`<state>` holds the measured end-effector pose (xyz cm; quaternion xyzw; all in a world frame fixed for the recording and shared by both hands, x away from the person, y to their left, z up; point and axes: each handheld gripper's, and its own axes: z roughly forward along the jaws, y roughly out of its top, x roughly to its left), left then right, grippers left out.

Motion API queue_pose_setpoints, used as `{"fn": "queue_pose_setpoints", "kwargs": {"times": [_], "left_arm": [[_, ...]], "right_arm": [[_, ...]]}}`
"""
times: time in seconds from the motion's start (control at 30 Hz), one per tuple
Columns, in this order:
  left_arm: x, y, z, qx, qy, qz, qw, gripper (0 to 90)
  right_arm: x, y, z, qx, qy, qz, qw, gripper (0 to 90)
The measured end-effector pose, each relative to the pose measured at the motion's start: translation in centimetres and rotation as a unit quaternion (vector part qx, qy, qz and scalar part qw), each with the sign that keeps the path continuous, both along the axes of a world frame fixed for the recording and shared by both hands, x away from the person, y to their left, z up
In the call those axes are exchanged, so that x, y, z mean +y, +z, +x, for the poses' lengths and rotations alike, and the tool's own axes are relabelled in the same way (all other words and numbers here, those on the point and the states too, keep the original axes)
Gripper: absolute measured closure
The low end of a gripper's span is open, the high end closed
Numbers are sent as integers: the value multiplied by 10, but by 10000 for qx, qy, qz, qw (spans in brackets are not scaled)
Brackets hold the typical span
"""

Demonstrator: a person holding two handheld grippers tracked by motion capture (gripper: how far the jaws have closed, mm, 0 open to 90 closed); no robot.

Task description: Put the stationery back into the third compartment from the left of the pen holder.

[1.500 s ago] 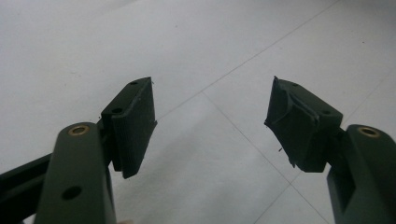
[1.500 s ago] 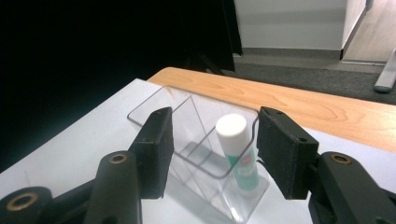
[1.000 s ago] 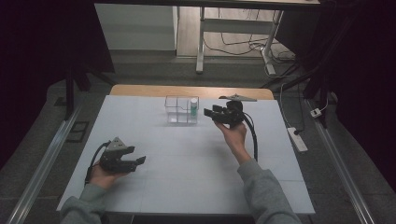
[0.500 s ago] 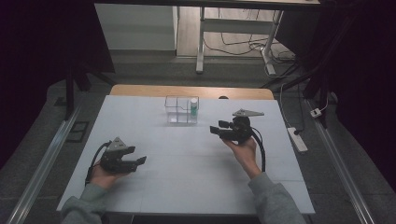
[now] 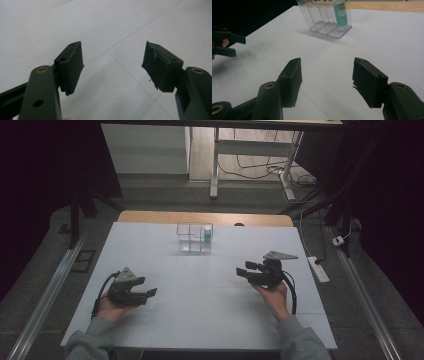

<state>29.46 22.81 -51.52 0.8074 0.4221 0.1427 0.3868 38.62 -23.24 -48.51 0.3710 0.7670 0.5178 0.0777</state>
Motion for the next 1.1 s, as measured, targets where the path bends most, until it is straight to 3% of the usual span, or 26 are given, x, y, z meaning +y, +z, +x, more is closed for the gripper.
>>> {"fn": "queue_pose_setpoints", "kwargs": {"times": [0.3,0.67,1.1], "left_arm": [[0,0,0,17,-10,-12,10000,323],[0,0,0,-6,-42,-21,10000,324],[0,-1,1,18,-76,-47,10000,324]], "right_arm": [[-19,-5,-19,55,0,-170,9998,360],[-42,-8,-38,4,-42,23,10000,332],[-50,-15,-46,-76,-38,-157,9998,329]]}}
